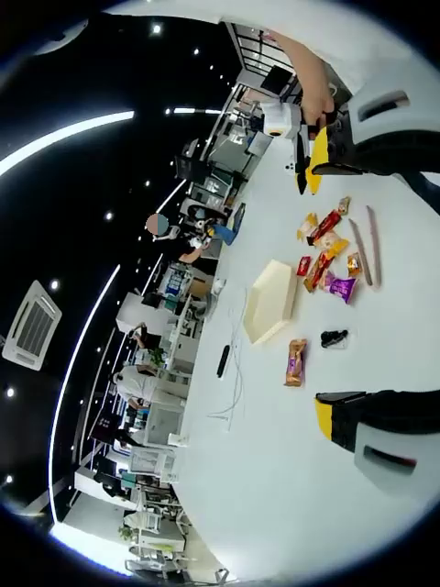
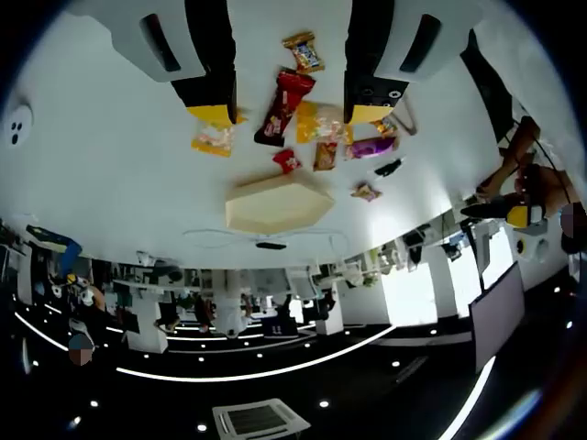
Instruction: Place the target food into the container with the food tongs after gripping and lifting it, then release it inside without dropping or visibly crushing the food.
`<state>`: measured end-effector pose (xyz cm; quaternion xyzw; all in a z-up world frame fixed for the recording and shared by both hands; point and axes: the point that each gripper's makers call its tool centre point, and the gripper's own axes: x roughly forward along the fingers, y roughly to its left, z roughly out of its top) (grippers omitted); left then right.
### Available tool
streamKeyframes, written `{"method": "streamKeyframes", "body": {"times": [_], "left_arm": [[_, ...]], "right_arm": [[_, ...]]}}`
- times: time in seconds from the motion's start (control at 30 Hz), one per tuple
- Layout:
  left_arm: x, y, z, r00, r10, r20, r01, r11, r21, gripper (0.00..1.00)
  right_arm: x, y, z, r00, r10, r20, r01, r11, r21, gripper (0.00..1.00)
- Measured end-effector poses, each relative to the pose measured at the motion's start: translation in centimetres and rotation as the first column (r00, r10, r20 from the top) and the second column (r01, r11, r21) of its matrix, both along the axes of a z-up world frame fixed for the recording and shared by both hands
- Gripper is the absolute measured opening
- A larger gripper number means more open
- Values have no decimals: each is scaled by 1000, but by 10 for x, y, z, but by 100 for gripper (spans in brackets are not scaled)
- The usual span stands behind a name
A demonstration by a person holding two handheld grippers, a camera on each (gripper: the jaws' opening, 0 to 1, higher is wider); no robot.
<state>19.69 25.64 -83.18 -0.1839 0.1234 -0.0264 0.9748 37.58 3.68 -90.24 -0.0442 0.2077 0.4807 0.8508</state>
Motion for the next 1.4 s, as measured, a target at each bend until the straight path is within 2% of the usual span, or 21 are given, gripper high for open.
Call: {"method": "streamKeyframes", "body": {"times": [0.4,0.6,0.73,0.9,1.0,1.13,1.3,1.4], "left_arm": [[-11,-2,-7,1000,18,-5,-18,1000,-22,99],[-20,3,-13,1000,9,-18,-9,1000,25,99],[-23,3,-4,1000,-7,25,8,999,-48,99],[-23,2,-13,999,-53,-9,53,998,-21,99],[-20,-3,-15,996,-86,-22,86,996,-5,99],[-24,-12,-11,994,-110,-8,110,994,-21,99],[-29,-20,-18,993,-116,-17,115,992,-41,99],[-27,-22,-20,993,-113,-16,113,993,-42,99]], "right_arm": [[-2,3,0,1000,5,-10,-5,1000,11,47],[-7,12,-1,999,33,-6,-33,999,-8,47],[-16,19,0,998,60,-12,-60,998,-8,48],[-30,30,0,996,90,-17,-90,996,8,48],[-42,38,2,991,116,-62,-113,992,55,49],[-61,46,-3,977,194,-84,-191,981,48,51],[-65,45,-13,970,212,-119,-209,977,42,51],[-66,44,-16,966,229,-118,-228,973,24,51]]}}
